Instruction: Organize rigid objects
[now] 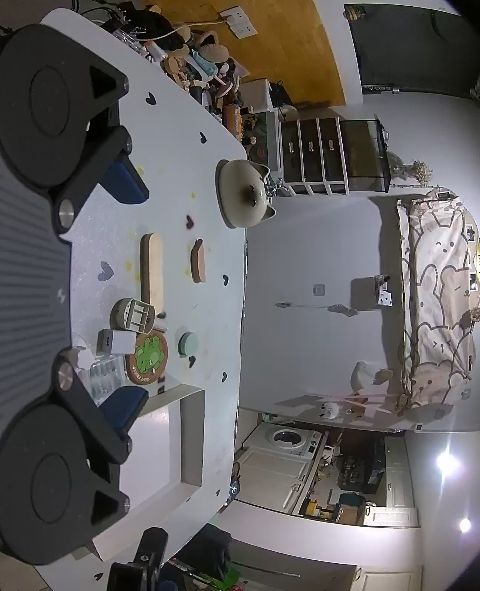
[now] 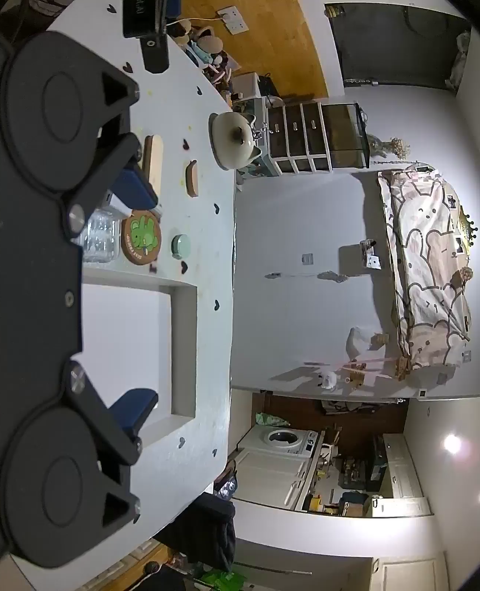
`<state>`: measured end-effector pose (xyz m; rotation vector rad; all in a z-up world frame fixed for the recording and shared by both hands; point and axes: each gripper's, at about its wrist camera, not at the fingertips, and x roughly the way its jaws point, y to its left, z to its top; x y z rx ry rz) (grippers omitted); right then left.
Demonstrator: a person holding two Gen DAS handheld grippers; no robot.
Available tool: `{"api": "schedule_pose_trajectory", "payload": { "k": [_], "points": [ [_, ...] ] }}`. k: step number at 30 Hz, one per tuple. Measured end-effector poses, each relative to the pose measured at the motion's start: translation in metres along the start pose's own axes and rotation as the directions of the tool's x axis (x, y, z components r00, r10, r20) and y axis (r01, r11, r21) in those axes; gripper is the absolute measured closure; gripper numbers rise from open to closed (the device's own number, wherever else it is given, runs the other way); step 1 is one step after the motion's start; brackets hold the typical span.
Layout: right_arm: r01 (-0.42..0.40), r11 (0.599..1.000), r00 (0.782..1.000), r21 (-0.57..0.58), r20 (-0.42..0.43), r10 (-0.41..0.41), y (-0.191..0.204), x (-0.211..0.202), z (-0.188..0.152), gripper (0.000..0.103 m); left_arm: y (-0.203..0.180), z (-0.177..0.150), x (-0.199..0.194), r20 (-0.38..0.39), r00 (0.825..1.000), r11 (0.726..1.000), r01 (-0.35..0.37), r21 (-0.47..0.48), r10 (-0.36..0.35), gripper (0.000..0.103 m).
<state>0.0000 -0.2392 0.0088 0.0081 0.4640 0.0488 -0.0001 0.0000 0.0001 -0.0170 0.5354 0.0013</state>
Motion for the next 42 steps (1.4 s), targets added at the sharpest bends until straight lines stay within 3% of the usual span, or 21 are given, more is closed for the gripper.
{"api": "schedule_pose_trajectory", "payload": {
  "k": [42],
  "points": [
    [0.0, 1.0, 1.0, 0.0, -0.001, 0.0, -0.001, -0.004, -0.0008, 0.0, 0.0012, -0.0004, -0.0018, 0.003, 1.0, 1.0, 0.002, -0.006, -0.002, 0.0]
  ]
}}
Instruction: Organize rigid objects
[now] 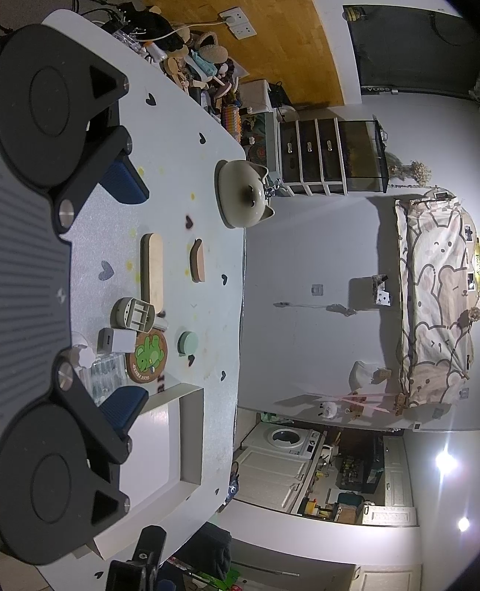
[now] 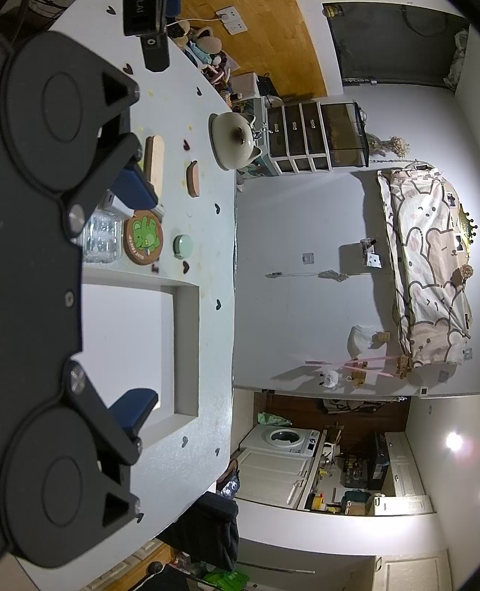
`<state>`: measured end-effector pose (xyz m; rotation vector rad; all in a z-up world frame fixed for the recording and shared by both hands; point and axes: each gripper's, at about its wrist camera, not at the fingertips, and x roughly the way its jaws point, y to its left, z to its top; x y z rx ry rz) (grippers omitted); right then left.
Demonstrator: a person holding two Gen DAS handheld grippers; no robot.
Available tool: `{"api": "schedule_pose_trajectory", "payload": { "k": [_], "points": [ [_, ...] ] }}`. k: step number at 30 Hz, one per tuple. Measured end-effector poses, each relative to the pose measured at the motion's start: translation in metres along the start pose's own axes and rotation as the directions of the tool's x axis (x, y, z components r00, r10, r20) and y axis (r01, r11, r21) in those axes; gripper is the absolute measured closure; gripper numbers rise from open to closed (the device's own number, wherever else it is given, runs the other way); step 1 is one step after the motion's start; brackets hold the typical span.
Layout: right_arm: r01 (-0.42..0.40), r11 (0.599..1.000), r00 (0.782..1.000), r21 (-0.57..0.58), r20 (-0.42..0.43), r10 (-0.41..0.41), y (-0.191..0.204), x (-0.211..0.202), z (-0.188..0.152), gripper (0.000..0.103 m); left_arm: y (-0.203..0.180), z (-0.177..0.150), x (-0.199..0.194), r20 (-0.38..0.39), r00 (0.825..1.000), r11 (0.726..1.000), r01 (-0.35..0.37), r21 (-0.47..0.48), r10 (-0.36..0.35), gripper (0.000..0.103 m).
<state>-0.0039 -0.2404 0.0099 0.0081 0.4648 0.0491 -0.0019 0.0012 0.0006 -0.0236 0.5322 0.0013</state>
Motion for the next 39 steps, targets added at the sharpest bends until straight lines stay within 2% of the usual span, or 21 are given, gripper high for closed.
{"api": "schedule_pose_trajectory", "payload": {
  "k": [39],
  "points": [
    [-0.008, 1.0, 1.0, 0.0, 0.0, 0.008, 0.001, -0.013, 0.003, 0.0, 0.001, 0.004, -0.002, 0.002, 1.0, 1.0, -0.002, -0.003, 0.002, 0.0]
  ]
}}
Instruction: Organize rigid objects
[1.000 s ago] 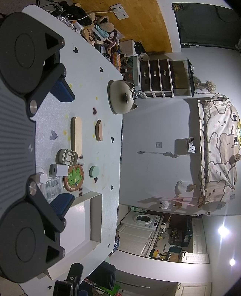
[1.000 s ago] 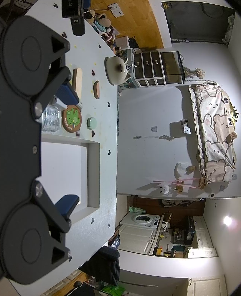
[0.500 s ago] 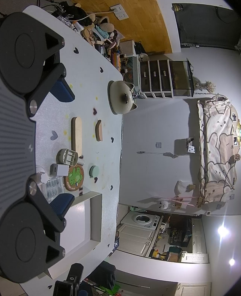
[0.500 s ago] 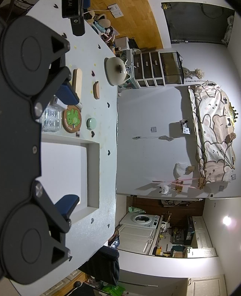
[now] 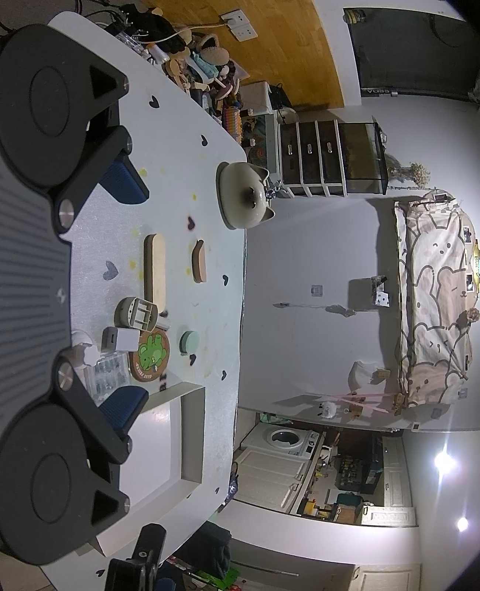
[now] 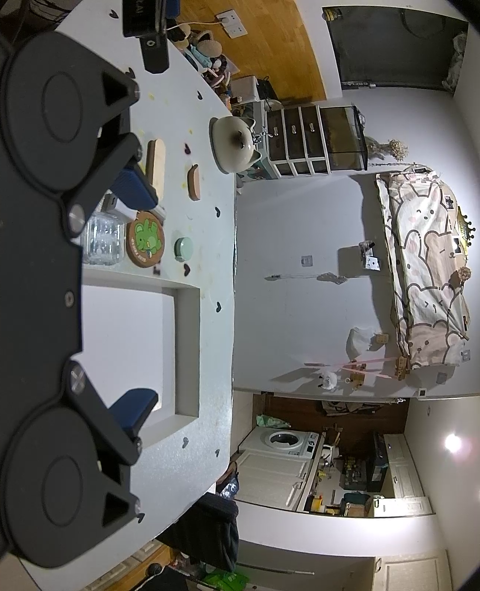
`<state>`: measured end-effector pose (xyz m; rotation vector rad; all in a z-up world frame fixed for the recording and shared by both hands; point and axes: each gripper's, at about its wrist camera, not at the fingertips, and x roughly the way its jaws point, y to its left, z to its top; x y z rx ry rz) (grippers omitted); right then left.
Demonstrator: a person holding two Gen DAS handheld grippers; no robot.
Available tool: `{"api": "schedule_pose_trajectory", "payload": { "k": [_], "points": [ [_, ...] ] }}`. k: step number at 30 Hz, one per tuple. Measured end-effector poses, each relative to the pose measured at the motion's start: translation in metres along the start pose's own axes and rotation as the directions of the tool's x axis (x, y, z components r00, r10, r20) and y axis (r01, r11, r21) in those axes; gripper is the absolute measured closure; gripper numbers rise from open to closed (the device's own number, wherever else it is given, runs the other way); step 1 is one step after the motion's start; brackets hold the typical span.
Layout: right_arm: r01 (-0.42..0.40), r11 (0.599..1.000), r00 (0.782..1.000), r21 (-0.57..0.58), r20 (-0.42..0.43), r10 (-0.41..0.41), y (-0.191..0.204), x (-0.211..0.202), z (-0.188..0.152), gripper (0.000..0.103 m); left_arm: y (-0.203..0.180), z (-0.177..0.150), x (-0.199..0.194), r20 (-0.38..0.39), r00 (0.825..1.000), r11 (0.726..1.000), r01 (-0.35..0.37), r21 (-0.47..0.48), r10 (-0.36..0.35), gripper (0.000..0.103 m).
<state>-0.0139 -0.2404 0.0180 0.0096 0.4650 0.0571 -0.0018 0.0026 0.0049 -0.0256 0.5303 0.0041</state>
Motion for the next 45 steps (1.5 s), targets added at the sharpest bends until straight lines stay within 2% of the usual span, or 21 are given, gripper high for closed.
{"api": "schedule_pose_trajectory", "payload": {
  "k": [19, 30, 36, 45],
  "points": [
    [-0.003, 1.0, 1.0, 0.0, 0.003, 0.003, 0.003, -0.006, 0.0, 0.0, 0.0, 0.0, 0.0, 0.002, 1.0, 1.0, 0.001, 0.003, -0.001, 0.0],
    [-0.054, 0.998, 0.998, -0.022, 0.022, 0.054, 0.007, -0.003, 0.006, 0.0, -0.005, 0.004, -0.011, 0.001, 1.0, 1.0, -0.002, -0.008, 0.002, 0.0],
    [-0.074, 0.996, 0.997, -0.041, 0.014, 0.075, -0.01, 0.01, 0.011, 0.0, -0.02, 0.013, -0.001, -0.009, 1.0, 1.0, -0.005, -0.016, 0.004, 0.0],
    [-0.011, 0.999, 1.0, 0.032, 0.009, 0.011, -0.078, 0.049, 0.028, 0.0, -0.05, 0.03, 0.035, -0.032, 0.997, 0.996, -0.077, -0.05, 0.075, 0.0]
  ]
}}
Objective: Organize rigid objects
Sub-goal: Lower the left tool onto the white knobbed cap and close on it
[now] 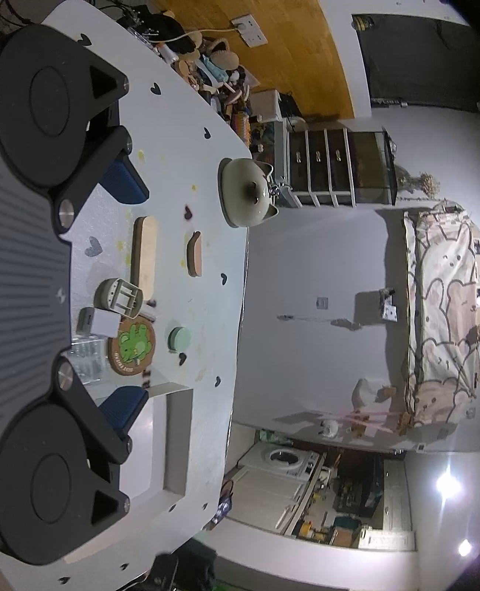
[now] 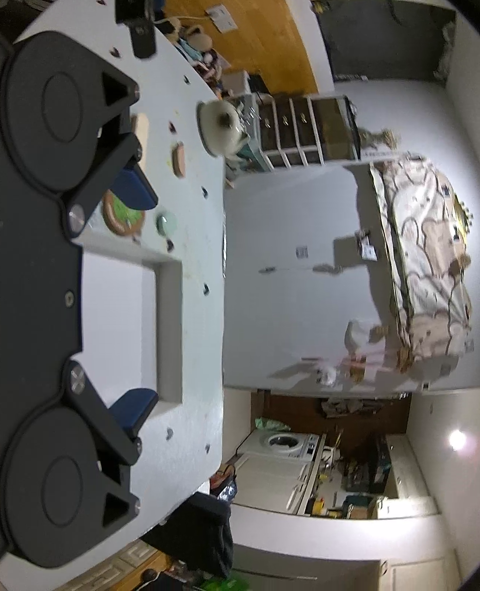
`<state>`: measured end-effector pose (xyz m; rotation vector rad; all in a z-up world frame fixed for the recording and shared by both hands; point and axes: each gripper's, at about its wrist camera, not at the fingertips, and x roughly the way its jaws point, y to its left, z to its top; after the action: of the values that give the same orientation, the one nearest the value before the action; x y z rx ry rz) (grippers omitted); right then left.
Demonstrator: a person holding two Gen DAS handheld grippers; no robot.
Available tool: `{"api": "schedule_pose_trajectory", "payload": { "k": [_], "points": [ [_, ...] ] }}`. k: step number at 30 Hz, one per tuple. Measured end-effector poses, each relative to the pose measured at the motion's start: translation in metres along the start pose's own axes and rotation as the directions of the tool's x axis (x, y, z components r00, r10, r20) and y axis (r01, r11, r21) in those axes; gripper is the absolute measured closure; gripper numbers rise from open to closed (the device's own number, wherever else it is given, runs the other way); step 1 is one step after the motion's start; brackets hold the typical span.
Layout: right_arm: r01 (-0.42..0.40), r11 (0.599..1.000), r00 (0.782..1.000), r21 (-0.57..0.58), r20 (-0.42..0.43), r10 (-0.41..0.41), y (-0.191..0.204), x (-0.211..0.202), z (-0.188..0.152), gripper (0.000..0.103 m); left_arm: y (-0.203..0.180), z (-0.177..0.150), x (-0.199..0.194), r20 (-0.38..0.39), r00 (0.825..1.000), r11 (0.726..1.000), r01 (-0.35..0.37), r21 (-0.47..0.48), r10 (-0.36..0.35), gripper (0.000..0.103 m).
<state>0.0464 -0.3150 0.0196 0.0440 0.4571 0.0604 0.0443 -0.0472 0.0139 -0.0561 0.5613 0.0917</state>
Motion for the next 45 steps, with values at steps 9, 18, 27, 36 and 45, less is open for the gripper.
{"api": "schedule_pose_trajectory", "payload": {
  "k": [9, 18, 27, 36, 45],
  "points": [
    [0.095, 0.995, 0.994, -0.005, -0.053, -0.096, -0.075, 0.048, 0.012, 0.0, -0.027, -0.001, 0.044, -0.06, 0.995, 0.996, -0.084, -0.009, 0.084, 0.0],
    [0.13, 0.991, 0.96, 0.025, -0.252, -0.12, -0.144, 0.096, -0.027, 0.0, -0.038, -0.038, 0.087, -0.217, 0.967, 0.987, -0.15, -0.051, 0.135, 0.0],
    [0.077, 0.996, 0.908, 0.043, -0.416, -0.053, -0.166, 0.133, -0.068, 0.035, -0.049, -0.059, 0.103, -0.279, 0.945, 0.983, -0.185, -0.019, 0.172, 0.0],
    [0.056, 0.996, 0.862, 0.073, -0.507, -0.011, -0.165, 0.153, -0.09, 0.083, -0.045, -0.059, 0.113, -0.31, 0.943, 0.988, -0.144, -0.062, 0.119, 0.009],
    [0.082, 0.993, 0.838, 0.085, -0.544, -0.023, -0.162, 0.161, -0.103, 0.099, -0.04, -0.072, 0.133, -0.389, 0.92, 0.996, -0.072, -0.059, 0.044, 0.048]
  ]
}}
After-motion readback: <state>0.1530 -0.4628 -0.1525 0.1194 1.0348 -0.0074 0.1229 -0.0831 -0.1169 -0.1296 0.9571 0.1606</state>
